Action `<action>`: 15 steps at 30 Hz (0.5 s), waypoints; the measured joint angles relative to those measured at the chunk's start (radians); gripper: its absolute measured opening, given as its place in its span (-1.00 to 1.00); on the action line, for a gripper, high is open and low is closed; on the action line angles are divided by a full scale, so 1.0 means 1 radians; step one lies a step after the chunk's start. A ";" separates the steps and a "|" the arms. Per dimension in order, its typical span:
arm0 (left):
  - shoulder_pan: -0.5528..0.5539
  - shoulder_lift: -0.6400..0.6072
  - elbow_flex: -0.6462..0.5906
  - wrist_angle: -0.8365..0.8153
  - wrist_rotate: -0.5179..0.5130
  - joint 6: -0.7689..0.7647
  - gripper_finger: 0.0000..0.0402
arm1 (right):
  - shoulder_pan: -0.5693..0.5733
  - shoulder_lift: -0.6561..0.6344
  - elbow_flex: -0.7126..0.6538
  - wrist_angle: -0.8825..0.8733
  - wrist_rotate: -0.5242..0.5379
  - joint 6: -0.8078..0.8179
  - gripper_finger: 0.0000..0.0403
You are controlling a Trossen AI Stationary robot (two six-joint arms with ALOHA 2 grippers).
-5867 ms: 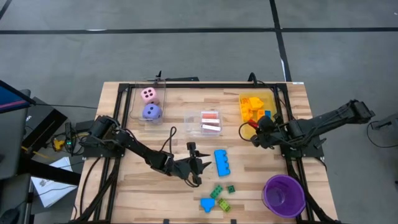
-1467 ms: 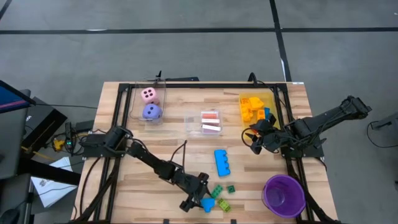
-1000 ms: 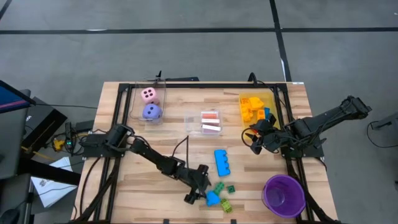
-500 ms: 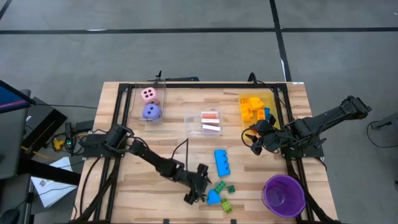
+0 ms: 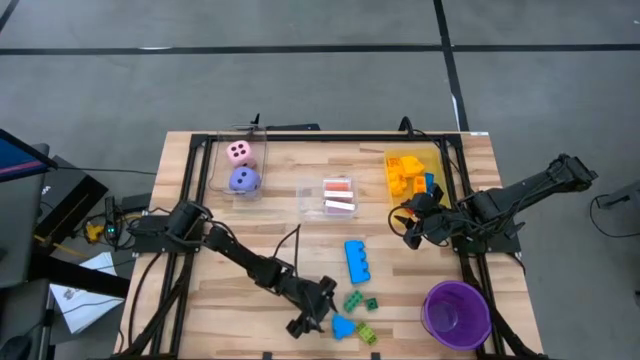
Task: Pick & Place Toys
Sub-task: Put the blue game piece into the yellow bin
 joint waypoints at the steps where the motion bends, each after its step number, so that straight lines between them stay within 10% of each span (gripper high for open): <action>1: 0.000 0.000 0.000 -0.003 0.015 -0.003 0.46 | 0.000 0.000 0.000 0.000 0.000 0.000 -0.06; 15: 0.000 0.003 0.000 0.121 -0.002 0.039 0.42 | 0.000 0.000 0.000 0.000 0.000 0.000 -0.06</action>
